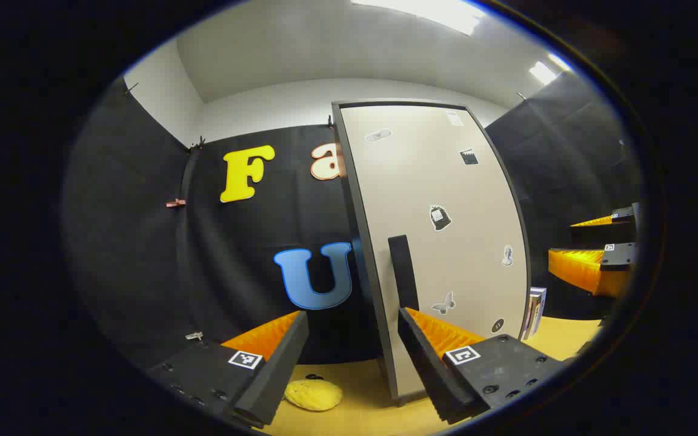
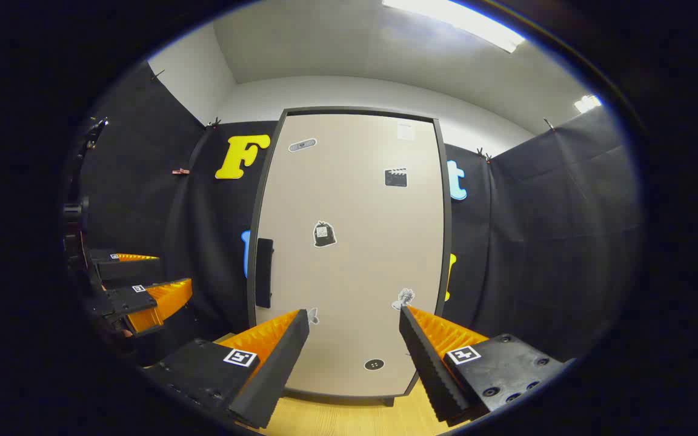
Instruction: Open the cabinet door with the right hand, grasp the bottle in the cabinet with the left hand and place it on the coaster, then close the cabinet door with the right hand.
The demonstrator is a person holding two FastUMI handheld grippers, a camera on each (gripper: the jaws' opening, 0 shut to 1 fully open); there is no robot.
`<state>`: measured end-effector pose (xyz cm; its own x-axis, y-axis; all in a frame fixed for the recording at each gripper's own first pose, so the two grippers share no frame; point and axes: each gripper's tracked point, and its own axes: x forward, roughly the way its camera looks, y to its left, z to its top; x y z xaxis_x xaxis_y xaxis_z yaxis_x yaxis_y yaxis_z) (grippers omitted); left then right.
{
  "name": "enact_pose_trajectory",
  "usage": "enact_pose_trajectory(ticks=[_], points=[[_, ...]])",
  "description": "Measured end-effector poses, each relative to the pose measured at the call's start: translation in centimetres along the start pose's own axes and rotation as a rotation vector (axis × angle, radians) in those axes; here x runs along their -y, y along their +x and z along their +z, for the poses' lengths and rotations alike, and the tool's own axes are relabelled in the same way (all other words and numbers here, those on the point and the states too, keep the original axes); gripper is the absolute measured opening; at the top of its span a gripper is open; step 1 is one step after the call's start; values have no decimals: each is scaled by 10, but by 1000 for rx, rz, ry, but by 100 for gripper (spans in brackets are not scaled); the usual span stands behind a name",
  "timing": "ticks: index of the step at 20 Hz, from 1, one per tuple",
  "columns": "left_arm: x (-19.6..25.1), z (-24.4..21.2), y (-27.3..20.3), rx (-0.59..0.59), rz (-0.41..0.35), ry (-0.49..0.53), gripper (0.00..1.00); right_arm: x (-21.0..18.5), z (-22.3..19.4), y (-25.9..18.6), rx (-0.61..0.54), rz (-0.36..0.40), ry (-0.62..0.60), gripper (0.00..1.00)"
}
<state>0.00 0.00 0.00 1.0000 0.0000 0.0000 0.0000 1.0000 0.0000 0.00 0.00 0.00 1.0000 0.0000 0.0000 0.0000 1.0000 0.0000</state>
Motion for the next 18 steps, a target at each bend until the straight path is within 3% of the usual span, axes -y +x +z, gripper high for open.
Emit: enact_pose_trajectory(ticks=[1, 8, 18], points=[[-1, -3, 0, -5, -5, -11, 94, 0, -2, 1, -9, -8, 1, 97], [8, -4, -10, -1, -38, -50, 94, -3, -3, 1, -6, -13, -27, 97], [8, -8, -9, -8, -21, -52, 94, -7, -6, 4, -23, 22, 13, 97]])
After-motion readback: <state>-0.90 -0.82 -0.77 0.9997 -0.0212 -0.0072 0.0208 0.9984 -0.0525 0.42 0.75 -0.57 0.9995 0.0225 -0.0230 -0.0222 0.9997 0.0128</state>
